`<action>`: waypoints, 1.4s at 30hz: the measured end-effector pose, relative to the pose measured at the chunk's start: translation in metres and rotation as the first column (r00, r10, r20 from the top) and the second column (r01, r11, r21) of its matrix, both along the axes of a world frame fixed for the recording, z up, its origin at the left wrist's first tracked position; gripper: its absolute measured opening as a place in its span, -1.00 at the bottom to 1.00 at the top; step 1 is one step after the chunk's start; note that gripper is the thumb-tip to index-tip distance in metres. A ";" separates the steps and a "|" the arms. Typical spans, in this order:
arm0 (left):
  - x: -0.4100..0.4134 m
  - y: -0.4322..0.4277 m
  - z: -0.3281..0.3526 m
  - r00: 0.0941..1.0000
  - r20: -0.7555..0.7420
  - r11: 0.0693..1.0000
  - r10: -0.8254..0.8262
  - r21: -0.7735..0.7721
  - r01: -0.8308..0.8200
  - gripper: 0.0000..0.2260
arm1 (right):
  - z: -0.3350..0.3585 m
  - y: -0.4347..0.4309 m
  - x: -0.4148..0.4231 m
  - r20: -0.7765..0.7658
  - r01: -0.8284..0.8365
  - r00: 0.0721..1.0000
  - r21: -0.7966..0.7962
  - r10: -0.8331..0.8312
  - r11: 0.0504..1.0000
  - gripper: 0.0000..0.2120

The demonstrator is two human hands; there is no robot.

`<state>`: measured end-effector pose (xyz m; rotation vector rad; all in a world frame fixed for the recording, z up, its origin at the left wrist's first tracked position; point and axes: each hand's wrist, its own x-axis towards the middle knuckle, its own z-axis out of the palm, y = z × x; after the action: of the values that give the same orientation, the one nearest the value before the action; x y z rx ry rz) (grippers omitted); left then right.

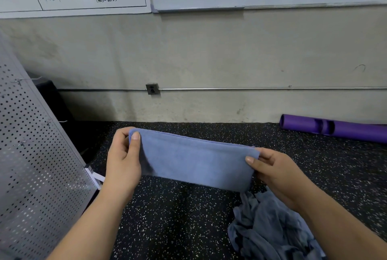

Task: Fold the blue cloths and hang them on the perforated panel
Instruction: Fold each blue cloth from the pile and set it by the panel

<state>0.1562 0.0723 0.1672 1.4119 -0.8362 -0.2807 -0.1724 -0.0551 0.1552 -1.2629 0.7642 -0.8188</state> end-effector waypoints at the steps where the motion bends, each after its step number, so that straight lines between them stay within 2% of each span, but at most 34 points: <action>1: -0.002 -0.001 0.001 1.000 -0.028 1.000 -0.014 -0.010 0.013 -0.89 | 0.000 0.000 0.000 0.013 0.012 1.000 0.014 -0.012 1.000 -0.70; 6: -0.007 -0.002 0.000 0.999 -0.027 0.999 -0.026 0.021 0.027 -0.88 | 0.005 0.000 -0.001 -0.034 0.103 0.994 -0.048 -0.104 0.994 -0.78; 11: -0.010 -0.003 -0.006 0.982 0.178 0.986 0.069 0.140 -0.094 -0.88 | 0.010 0.004 0.002 -0.019 0.316 0.947 -0.138 -0.321 0.939 -0.88; 14: -0.020 -0.006 -0.004 0.974 0.193 0.982 0.115 0.124 -0.140 -0.86 | 0.010 0.005 0.007 -0.011 0.440 0.894 -0.174 -0.449 0.881 -0.88; 16: -0.027 -0.009 -0.003 0.979 0.177 0.985 0.098 0.125 -0.121 -0.86 | 0.006 0.004 0.009 -0.085 0.492 0.845 -0.269 -0.529 0.828 -0.83; 19: -0.034 -0.010 -0.005 0.984 0.169 0.988 0.058 0.134 -0.081 -0.86 | 0.005 0.002 0.008 -0.246 0.450 0.750 -0.491 -0.614 0.746 -0.79; 23: -0.029 -0.011 -0.003 0.969 0.194 0.978 0.153 0.110 -0.177 -0.88 | 0.016 0.007 0.005 -0.244 0.461 0.674 -0.598 -0.697 0.655 -0.82; 25: -0.026 -0.014 -0.005 0.972 0.178 0.979 0.154 0.105 -0.174 -0.88 | 0.014 0.006 0.007 -0.232 0.465 0.686 -0.589 -0.690 0.661 -0.83; 31: -0.017 -0.011 -0.016 0.998 0.046 0.992 0.048 0.111 -0.053 -0.96 | 0.007 0.002 0.004 -0.197 0.367 0.839 -0.483 -0.508 0.795 -0.87; 35: -0.018 -0.012 -0.018 0.999 0.031 0.987 -0.024 0.158 0.019 -0.94 | 0.008 0.003 0.007 -0.192 0.386 0.826 -0.491 -0.530 0.781 -0.84; 38: -0.019 -0.011 -0.014 0.999 -0.005 0.988 -0.042 0.147 0.042 -0.94 | 0.008 -0.001 0.004 -0.265 0.370 0.768 -0.559 -0.583 0.742 -0.82; 42: -0.015 -0.007 -0.008 0.990 -0.099 0.981 -0.100 0.159 0.114 -0.95 | 0.013 -0.009 -0.008 -0.319 0.315 0.781 -0.541 -0.537 0.780 -0.87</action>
<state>0.1407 0.0653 0.1591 1.4979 -0.8308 -0.5024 -0.1807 -0.0644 0.1680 -1.7794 1.3454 -1.1475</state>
